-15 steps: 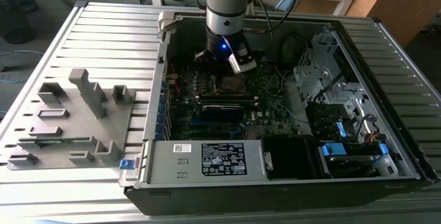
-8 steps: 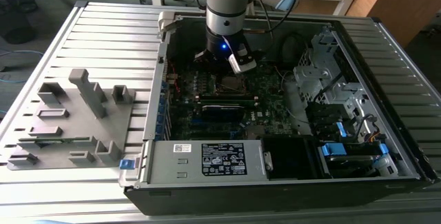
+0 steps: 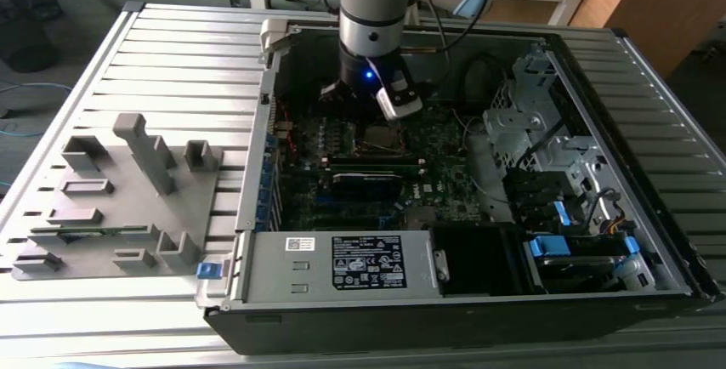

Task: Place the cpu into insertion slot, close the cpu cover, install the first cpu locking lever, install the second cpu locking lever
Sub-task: 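Close the cpu cover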

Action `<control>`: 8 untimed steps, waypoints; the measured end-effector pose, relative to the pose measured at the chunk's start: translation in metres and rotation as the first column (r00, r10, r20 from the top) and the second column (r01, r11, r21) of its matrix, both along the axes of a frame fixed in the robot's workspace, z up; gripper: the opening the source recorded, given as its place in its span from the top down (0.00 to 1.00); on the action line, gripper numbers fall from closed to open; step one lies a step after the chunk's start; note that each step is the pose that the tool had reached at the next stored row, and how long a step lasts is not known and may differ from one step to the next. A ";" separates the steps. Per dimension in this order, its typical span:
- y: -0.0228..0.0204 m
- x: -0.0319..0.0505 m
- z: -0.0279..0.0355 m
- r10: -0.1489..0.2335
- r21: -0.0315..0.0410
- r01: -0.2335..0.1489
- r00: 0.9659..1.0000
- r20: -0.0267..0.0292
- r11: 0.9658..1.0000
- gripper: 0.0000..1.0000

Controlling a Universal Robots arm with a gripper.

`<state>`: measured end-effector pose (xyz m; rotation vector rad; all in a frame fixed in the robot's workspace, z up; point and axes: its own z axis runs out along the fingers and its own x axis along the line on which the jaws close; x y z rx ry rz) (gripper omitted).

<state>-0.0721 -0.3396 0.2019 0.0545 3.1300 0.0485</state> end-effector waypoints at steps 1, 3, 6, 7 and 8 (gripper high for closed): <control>0.0000 0.0000 0.0010 0.000 0.000 0.000 1.000 0.000 1.000 0.89; 0.0000 0.0000 0.0035 0.000 0.000 0.000 1.000 0.000 1.000 0.89; 0.0000 0.0000 0.0087 0.000 0.000 0.000 1.000 0.000 1.000 0.89; 0.0000 0.0000 0.0109 0.000 0.000 0.000 1.000 0.000 1.000 0.89; 0.0000 0.0000 0.0132 0.000 0.000 0.000 1.000 0.000 1.000 0.89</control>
